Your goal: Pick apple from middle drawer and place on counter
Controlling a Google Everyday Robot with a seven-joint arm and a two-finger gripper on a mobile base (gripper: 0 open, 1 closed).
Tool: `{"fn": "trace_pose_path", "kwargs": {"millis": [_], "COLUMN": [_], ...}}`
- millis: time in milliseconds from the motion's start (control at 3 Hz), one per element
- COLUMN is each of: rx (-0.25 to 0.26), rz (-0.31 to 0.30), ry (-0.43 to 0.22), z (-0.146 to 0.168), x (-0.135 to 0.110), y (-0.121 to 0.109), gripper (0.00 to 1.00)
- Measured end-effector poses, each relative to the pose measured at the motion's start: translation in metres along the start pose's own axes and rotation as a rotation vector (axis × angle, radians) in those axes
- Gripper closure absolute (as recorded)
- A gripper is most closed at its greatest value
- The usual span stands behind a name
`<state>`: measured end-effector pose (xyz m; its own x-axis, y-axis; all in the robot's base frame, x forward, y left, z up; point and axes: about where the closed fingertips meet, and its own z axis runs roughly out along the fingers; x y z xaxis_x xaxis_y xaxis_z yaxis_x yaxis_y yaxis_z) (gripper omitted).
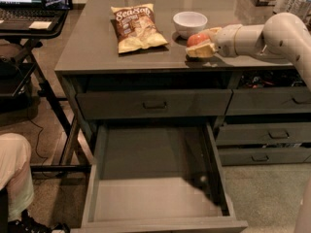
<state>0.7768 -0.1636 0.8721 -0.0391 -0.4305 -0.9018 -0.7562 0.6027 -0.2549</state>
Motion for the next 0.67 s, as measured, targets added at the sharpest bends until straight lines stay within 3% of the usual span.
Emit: {"fn": "trace_pose_path", "kwargs": {"millis": [667], "rx": [-0.036], "rz": [-0.008], "ry": [-0.012], "z": [0.0060], "x": [0.0009], "y": [0.0012], "gripper": [0.12]}}
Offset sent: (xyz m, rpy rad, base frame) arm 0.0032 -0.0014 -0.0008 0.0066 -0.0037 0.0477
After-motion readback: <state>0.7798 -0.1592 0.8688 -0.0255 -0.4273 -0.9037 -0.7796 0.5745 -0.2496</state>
